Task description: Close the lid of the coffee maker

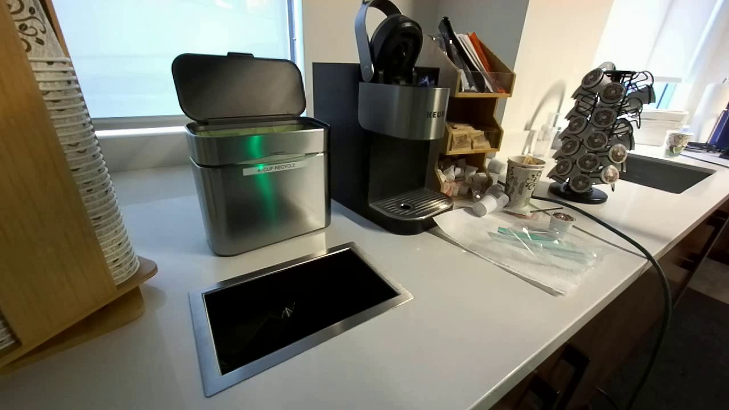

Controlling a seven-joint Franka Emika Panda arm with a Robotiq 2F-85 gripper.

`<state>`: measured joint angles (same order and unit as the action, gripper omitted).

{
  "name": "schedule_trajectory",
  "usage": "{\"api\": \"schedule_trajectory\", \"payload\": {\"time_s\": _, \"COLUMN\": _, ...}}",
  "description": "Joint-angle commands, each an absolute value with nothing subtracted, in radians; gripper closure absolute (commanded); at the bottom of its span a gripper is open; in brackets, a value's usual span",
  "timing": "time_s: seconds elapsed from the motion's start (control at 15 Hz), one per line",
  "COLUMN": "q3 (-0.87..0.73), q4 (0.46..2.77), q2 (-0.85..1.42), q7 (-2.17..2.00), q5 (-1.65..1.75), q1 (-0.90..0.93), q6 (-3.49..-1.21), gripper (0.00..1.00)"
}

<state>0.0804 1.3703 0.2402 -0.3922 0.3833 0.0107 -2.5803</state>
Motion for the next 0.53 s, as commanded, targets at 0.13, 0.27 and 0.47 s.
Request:
{"api": "schedule_trajectory", "payload": {"time_s": 0.13, "q3": 0.077, "q4": 1.347, "q2": 0.255, "q7": -0.392, "q5": 0.383, "q1": 0.017, "q6": -2.578, "gripper": 0.0}}
{"api": "schedule_trajectory", "payload": {"time_s": 0.27, "q3": 0.076, "q4": 1.344, "q2": 0.257, "q7": -0.392, "q5": 0.383, "q1": 0.018, "q6": -2.576, "gripper": 0.0}}
{"api": "schedule_trajectory", "payload": {"time_s": 0.47, "q3": 0.076, "q4": 1.341, "q2": 0.257, "q7": -0.392, "q5": 0.383, "q1": 0.018, "q6": -2.571, "gripper": 0.0}}
